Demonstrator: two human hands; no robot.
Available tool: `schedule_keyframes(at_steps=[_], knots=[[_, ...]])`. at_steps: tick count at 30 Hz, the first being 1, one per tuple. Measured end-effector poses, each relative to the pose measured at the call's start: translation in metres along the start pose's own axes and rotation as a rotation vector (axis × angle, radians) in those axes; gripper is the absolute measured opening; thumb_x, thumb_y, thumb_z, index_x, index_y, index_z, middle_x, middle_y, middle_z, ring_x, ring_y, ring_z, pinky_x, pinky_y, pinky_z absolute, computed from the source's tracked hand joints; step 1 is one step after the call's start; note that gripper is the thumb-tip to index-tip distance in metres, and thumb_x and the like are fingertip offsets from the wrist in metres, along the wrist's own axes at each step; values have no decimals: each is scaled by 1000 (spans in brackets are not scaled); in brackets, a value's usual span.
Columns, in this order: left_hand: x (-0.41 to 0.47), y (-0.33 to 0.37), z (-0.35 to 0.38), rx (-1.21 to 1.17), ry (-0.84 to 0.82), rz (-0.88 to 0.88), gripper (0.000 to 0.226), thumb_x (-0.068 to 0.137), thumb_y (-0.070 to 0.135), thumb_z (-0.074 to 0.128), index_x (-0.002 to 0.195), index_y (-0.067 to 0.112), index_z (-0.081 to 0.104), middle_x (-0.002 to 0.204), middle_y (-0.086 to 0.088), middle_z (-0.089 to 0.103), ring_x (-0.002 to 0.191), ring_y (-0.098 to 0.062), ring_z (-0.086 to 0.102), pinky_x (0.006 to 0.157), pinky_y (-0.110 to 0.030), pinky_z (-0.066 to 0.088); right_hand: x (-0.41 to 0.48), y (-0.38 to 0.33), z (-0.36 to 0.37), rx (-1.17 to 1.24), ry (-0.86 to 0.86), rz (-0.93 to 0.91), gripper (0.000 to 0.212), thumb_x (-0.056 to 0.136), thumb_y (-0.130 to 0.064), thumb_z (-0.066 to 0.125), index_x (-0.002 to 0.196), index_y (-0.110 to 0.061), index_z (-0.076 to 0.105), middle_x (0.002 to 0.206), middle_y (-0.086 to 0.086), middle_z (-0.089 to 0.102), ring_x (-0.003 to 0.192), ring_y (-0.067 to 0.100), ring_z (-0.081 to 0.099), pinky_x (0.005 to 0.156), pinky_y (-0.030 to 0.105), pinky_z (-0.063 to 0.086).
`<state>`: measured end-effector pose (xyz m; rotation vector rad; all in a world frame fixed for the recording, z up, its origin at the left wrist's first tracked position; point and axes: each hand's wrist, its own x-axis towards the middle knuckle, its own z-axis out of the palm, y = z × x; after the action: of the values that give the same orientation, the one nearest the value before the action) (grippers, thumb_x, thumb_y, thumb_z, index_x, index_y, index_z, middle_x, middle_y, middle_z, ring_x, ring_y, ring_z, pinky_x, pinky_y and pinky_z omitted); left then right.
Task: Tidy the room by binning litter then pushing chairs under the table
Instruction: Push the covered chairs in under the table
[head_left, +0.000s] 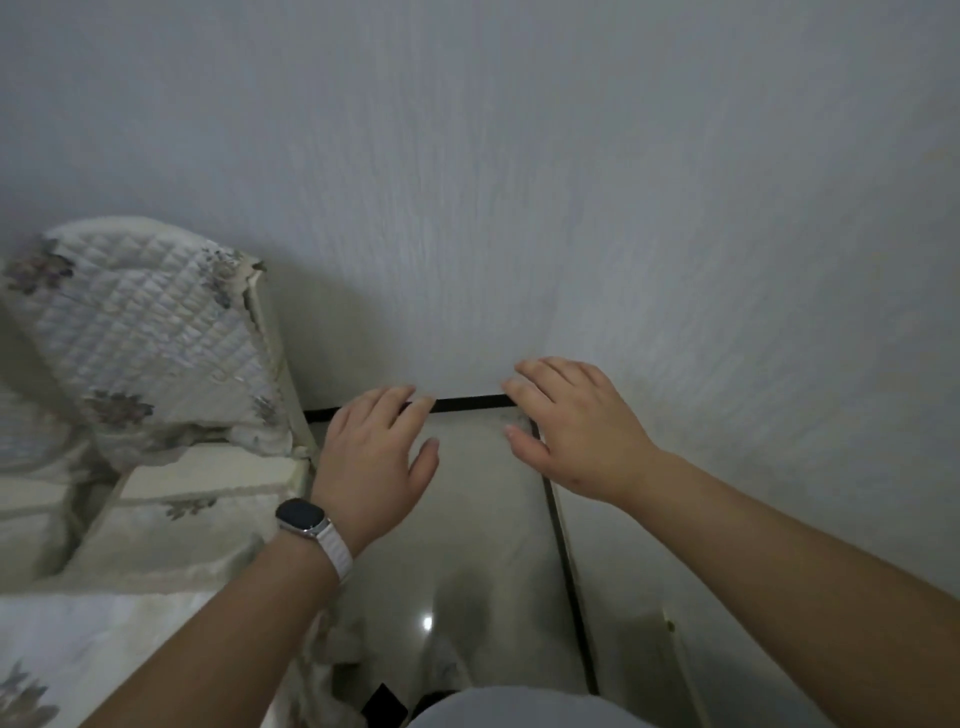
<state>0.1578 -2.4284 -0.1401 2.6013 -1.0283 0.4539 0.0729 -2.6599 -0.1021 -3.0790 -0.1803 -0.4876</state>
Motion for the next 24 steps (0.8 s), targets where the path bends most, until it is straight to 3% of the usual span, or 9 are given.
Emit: schedule_keyframes(at_steps=[9,24], knots=[[61,-81,9,31,9,-108,41,85,36,55,119,14,64,125,-9,62,115,-33,56,95,-45,45,119,9,32,25,-32,-149,47,92,-47,45,121,-14,62,129,9,60,117,29,54,97,43,41],[173,-185,33,277,-102,-513,46,91,42,46,126,17,61,128,-6,61,121,-30,53,100,-47,44,356,58,142,283,21,-513,46,93,-46,45,120,-12,60,124,10,60,114,30,56,94,44,43]])
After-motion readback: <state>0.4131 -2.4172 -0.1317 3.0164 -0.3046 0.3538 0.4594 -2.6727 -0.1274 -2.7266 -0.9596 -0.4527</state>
